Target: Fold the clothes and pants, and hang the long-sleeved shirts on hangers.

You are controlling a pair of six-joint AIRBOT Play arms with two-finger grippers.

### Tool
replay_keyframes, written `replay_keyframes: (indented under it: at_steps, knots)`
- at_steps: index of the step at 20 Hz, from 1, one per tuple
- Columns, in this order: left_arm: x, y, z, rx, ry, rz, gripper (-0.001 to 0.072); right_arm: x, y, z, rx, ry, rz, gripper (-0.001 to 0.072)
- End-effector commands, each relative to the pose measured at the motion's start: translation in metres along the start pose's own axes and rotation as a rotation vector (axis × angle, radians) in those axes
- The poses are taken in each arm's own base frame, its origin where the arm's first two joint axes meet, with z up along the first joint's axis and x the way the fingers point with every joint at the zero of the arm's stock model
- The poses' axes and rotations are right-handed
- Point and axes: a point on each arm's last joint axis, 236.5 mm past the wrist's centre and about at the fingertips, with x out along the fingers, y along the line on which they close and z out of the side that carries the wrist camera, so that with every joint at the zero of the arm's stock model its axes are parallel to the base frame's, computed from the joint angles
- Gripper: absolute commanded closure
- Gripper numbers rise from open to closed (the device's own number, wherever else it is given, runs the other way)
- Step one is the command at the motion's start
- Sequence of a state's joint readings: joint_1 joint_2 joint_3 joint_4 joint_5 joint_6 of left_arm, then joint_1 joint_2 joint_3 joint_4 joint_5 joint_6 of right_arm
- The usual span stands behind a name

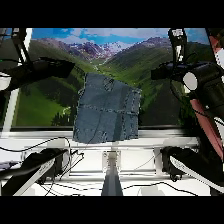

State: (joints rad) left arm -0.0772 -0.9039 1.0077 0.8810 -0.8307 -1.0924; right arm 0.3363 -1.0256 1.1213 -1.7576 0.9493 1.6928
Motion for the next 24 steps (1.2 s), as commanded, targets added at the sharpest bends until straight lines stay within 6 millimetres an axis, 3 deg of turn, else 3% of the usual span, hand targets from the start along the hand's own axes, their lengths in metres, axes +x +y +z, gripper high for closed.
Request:
replay_keyframes:
  at_steps: [1,12,15,17,19,22,24]
  knots:
    - [0.000,0.000,0.001,0.000,-0.001,0.000,0.0021,0.000,0.000,0.000,0.000,0.000,0.001,0.0677]
    - [0.000,0.000,0.001,-0.001,-0.003,0.000,0.0021,0.000,0.000,0.000,0.000,0.000,0.001,0.0677]
    - [-0.001,-0.005,0.011,-0.038,-0.044,-0.023,0.0021,0.000,-0.001,0.001,-0.014,-0.003,-0.004,0.0677]
    - [-0.001,-0.011,0.014,-0.062,-0.056,-0.048,0.0021,0.000,-0.017,-0.004,-0.136,0.021,-0.068,0.0677]
    - [-0.002,0.000,0.003,-0.003,-0.010,0.001,0.0021,-0.001,-0.042,-0.032,-0.264,0.153,-0.103,0.0677]
    - [-0.017,0.047,-0.015,0.113,0.077,0.178,0.0022,-0.004,-0.082,-0.109,-0.167,0.433,-0.107,0.0678]
    - [-0.034,0.077,-0.033,0.119,0.159,0.281,0.0022,0.006,-0.060,-0.171,0.039,0.573,0.062,0.0679]
